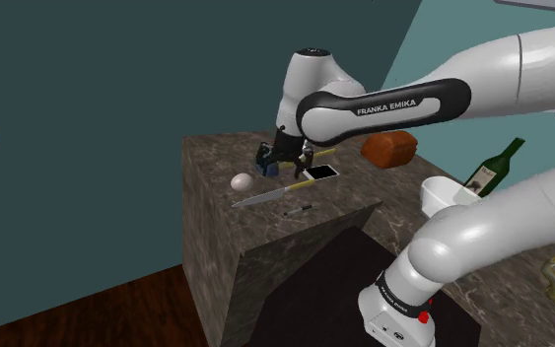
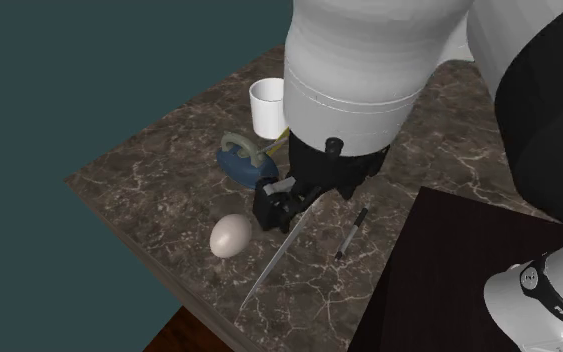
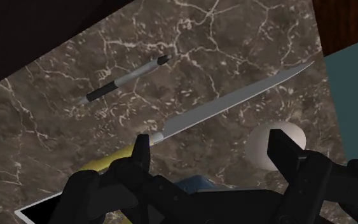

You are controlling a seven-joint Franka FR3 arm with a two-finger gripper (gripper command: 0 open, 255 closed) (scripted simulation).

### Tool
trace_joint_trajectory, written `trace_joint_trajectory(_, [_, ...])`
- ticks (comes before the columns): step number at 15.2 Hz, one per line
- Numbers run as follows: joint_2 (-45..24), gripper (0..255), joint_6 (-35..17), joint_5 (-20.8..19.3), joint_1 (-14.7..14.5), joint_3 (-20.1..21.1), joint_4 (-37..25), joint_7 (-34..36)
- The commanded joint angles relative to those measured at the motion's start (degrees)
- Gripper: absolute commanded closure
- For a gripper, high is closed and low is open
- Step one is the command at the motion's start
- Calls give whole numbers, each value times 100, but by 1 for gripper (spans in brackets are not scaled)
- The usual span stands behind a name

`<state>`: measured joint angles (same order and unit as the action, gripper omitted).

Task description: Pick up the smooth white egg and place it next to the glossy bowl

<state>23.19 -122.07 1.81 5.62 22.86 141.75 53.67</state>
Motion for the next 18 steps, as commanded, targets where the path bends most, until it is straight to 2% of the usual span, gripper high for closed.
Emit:
trace_joint_trajectory(1, [-401,0,-364,-117,154,222,-144,615])
trace_joint_trajectory(5, [-1333,0,-980,-668,496,623,-570,1917])
trace_joint_trajectory(9, [-2331,0,-1372,-1558,712,825,-1155,3363])
trace_joint_trajectory(18, [-2925,0,-1858,-2172,695,708,-1137,3851])
